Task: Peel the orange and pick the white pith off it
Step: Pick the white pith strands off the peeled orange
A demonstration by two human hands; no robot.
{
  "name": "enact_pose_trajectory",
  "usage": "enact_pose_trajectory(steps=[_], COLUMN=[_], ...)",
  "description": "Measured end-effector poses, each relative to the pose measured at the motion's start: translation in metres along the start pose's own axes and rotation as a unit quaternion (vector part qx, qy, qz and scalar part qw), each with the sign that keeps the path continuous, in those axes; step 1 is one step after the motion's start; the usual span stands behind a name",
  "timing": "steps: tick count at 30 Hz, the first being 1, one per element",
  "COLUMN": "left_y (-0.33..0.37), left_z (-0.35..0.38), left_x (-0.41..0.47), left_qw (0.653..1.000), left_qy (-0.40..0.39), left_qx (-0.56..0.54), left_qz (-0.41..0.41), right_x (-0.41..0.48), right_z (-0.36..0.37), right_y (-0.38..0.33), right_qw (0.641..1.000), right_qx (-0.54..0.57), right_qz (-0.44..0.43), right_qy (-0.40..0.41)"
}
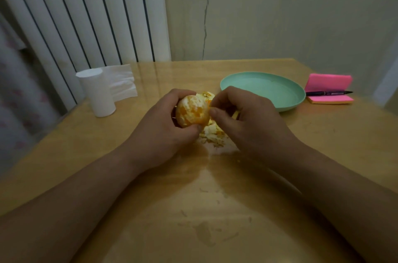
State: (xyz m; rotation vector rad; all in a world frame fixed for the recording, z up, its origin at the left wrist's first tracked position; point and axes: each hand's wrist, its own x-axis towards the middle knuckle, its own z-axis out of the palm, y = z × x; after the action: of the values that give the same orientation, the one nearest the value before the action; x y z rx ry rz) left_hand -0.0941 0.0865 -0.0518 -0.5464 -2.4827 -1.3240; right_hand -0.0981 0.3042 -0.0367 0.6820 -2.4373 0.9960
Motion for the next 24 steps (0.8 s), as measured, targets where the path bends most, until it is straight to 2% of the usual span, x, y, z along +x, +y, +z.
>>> enact_pose_trajectory(steps=[7, 15, 20, 24], left_y=[0.000, 0.002, 0.004, 0.005], left_z=[0.002, -0.003, -0.003, -0.002], left_x=[0.000, 0.004, 0.003, 0.002], left_qw=[0.996, 0.985, 0.982, 0.984], left_qy=[-0.001, -0.022, -0.040, -0.036], left_qx=[0.083, 0.153, 0.152, 0.145], left_qz=[0.039, 0.079, 0.101, 0.097], right_x=[-0.001, 0.002, 0.002, 0.002], right_z=[-0.002, -0.006, -0.006, -0.005], right_y=[0.001, -0.011, -0.006, 0.005], right_qw=[0.994, 0.966, 0.978, 0.992], right_qx=[-0.082, -0.217, -0.165, -0.109], right_qz=[-0.069, -0.141, -0.124, -0.054], right_qy=[0.005, 0.008, 0.014, 0.027])
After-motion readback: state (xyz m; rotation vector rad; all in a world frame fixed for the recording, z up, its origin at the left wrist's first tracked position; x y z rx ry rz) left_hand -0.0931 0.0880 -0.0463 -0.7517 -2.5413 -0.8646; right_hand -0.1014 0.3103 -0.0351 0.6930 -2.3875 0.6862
